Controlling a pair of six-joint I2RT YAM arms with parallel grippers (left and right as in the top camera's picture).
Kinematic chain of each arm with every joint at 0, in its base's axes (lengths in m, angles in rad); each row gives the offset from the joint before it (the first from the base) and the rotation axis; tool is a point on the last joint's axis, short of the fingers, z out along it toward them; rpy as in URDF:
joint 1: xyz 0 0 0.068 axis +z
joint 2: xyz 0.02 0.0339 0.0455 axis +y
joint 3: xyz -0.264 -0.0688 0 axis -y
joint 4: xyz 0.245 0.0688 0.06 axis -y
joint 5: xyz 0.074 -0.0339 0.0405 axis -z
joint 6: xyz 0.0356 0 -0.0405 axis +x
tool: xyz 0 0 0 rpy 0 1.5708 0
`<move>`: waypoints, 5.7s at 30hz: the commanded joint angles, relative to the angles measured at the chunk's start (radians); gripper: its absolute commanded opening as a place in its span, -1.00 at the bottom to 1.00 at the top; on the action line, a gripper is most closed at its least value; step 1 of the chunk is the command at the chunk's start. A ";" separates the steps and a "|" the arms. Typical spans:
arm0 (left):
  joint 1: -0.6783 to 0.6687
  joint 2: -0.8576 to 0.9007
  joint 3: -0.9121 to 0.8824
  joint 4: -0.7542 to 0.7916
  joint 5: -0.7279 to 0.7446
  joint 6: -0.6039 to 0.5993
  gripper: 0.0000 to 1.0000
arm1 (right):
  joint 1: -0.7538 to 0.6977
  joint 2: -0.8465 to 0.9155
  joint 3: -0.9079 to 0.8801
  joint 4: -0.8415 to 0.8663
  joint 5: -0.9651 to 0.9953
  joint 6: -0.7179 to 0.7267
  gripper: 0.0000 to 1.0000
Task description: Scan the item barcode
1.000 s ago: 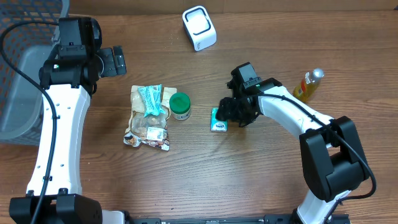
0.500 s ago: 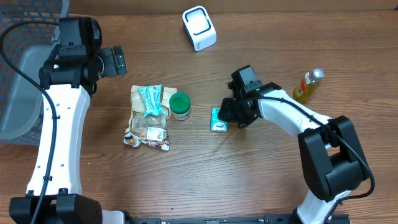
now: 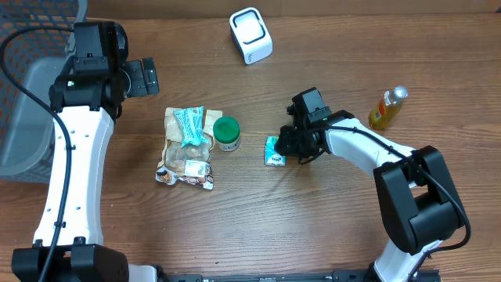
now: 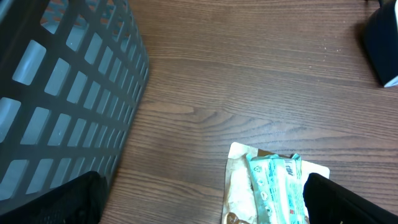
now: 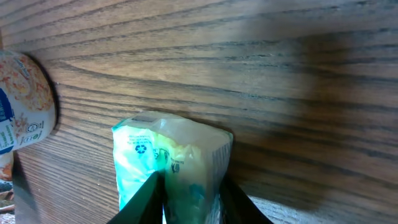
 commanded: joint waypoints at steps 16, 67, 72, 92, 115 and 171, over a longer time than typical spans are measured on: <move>-0.002 0.001 0.007 0.001 -0.010 0.008 0.99 | -0.019 -0.022 -0.003 -0.020 -0.140 -0.037 -0.27; -0.002 0.001 0.007 0.001 -0.010 0.008 0.99 | 0.004 -0.023 -0.074 0.038 -0.063 -0.059 -0.89; -0.002 0.001 0.007 0.001 -0.010 0.008 0.99 | -0.042 -0.034 -0.022 0.017 -0.339 -0.119 -0.93; -0.002 0.001 0.007 0.001 -0.010 0.008 0.99 | -0.386 -0.245 0.010 -0.218 -1.284 -0.534 -0.93; -0.002 0.001 0.007 0.001 -0.010 0.008 0.99 | -0.331 -0.573 0.009 -0.394 -1.284 -0.528 -0.93; -0.002 0.001 0.007 0.001 -0.010 0.008 0.99 | -0.043 -0.525 0.009 -0.349 0.000 -0.192 -0.93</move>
